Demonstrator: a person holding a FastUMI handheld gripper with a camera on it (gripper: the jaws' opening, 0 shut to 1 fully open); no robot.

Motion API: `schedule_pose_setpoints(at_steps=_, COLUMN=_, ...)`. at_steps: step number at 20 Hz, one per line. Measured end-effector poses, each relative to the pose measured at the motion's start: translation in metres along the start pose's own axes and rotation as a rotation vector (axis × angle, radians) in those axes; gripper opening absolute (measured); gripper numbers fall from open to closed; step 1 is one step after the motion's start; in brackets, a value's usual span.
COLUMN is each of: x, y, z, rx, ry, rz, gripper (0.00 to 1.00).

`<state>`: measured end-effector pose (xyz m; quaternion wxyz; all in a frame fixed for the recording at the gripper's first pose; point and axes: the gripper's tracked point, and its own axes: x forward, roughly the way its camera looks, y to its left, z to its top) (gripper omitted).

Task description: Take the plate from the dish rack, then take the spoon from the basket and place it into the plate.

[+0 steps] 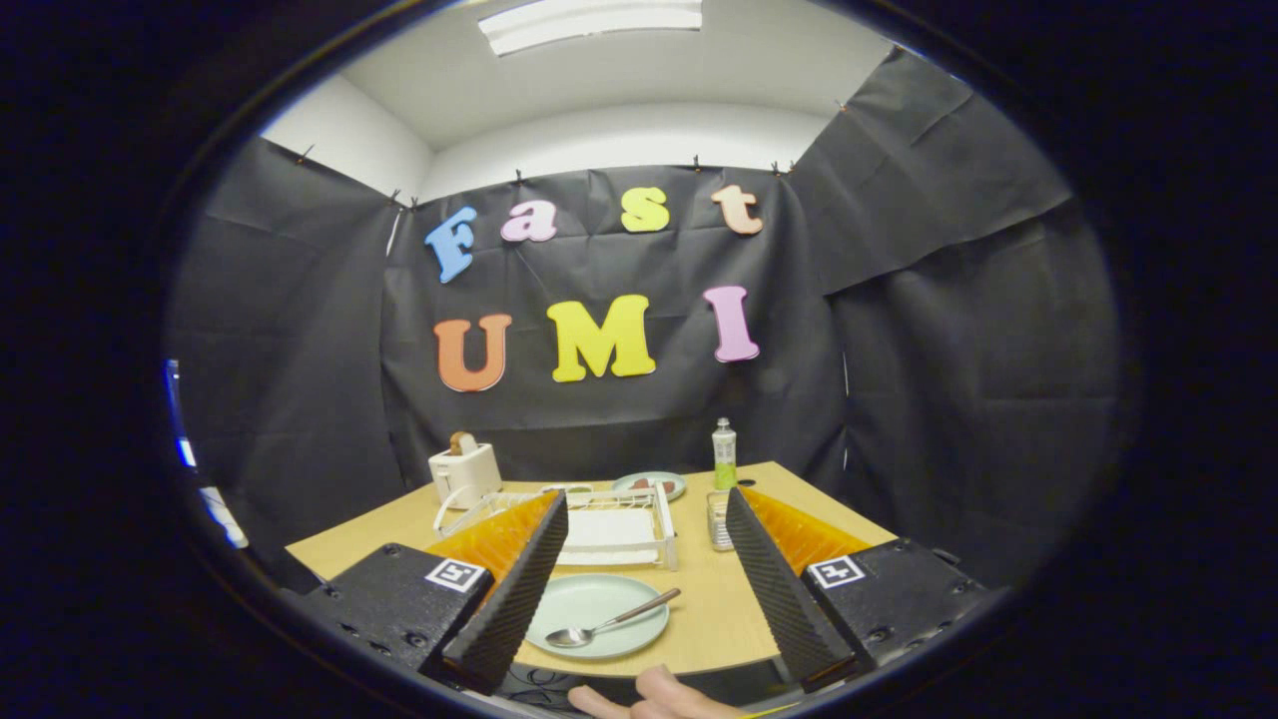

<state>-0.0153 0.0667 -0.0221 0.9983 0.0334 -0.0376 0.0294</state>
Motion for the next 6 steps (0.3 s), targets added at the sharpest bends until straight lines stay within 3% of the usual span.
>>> schedule_pose_setpoints(at_steps=6, x=0.0024, y=0.0058, z=-0.0089, rx=-0.019, ry=0.028, rz=0.008, gripper=1.00)
